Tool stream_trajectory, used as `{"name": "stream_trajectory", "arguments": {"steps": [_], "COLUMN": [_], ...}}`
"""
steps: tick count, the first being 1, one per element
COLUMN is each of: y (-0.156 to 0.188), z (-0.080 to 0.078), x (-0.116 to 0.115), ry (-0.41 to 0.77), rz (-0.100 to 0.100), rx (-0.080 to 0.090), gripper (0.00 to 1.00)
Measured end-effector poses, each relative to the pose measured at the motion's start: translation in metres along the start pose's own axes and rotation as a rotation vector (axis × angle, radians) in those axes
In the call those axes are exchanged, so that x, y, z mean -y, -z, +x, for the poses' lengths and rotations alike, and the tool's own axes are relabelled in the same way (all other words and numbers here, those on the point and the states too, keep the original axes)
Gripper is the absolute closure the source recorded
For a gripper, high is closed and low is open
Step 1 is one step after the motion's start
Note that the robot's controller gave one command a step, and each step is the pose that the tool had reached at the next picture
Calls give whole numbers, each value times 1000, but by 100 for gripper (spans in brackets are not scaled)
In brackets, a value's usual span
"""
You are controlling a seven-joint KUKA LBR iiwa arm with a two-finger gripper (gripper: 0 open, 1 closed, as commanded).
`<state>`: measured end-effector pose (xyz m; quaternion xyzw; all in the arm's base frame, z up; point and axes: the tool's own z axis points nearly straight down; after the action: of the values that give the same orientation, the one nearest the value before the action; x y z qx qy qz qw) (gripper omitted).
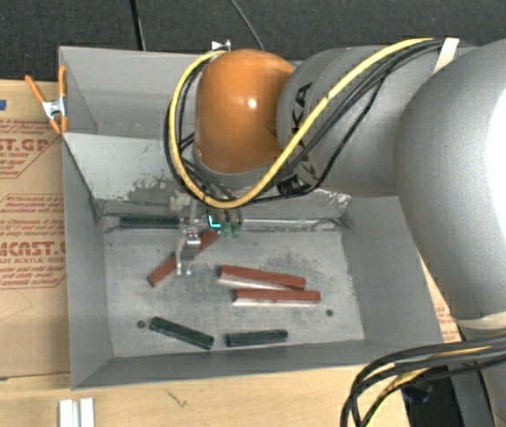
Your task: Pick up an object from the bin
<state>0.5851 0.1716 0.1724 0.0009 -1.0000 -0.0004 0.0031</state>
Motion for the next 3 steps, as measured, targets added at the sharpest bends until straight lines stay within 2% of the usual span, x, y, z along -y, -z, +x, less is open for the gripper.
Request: {"name": "stream_trajectory", "arguments": {"steps": [1, 2, 3], "y": [4, -88, -88], "z": [-2, 27, 27], "x": [1, 35, 35], "ry": [-1, 6, 6], "rz": [-1, -7, -7], "rx": [8, 34, 34], "gripper": [0, 100, 100]}}
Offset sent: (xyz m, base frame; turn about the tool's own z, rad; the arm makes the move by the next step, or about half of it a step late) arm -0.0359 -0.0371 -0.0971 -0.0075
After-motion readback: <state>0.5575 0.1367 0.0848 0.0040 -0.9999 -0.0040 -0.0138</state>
